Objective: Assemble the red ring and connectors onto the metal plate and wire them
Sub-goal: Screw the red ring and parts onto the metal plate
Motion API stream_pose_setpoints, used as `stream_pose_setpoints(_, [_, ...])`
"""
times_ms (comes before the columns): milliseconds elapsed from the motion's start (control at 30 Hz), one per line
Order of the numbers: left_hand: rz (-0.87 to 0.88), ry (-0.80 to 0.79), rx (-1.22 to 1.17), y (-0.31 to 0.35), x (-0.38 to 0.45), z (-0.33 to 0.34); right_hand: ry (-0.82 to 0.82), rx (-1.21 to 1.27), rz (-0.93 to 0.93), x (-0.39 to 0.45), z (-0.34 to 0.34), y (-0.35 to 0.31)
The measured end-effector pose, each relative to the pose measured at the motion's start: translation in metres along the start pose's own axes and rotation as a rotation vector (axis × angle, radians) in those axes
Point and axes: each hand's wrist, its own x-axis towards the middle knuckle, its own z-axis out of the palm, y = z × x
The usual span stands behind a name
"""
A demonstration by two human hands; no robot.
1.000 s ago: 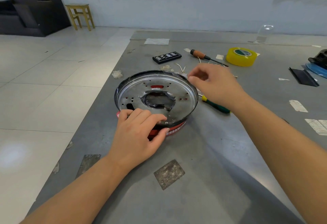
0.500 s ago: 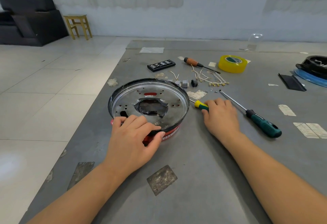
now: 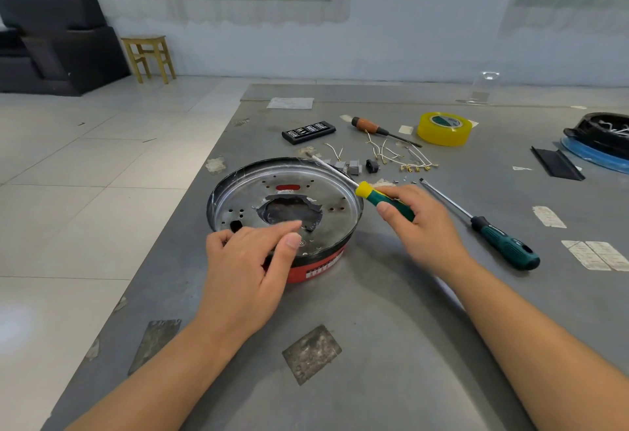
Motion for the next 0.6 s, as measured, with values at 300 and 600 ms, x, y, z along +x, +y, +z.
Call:
stream_pose_setpoints(300, [0.143,0.179,0.194,-0.025,0.019,-0.017,-0.369,0.220,-0.048,0.033,-0.031,-0.044])
stream_pose_setpoints(600, [0.070,0.143,0.093,-0.012,0.013,-0.008,-0.061,0.832,0.153,0.066,0.023,-0.072])
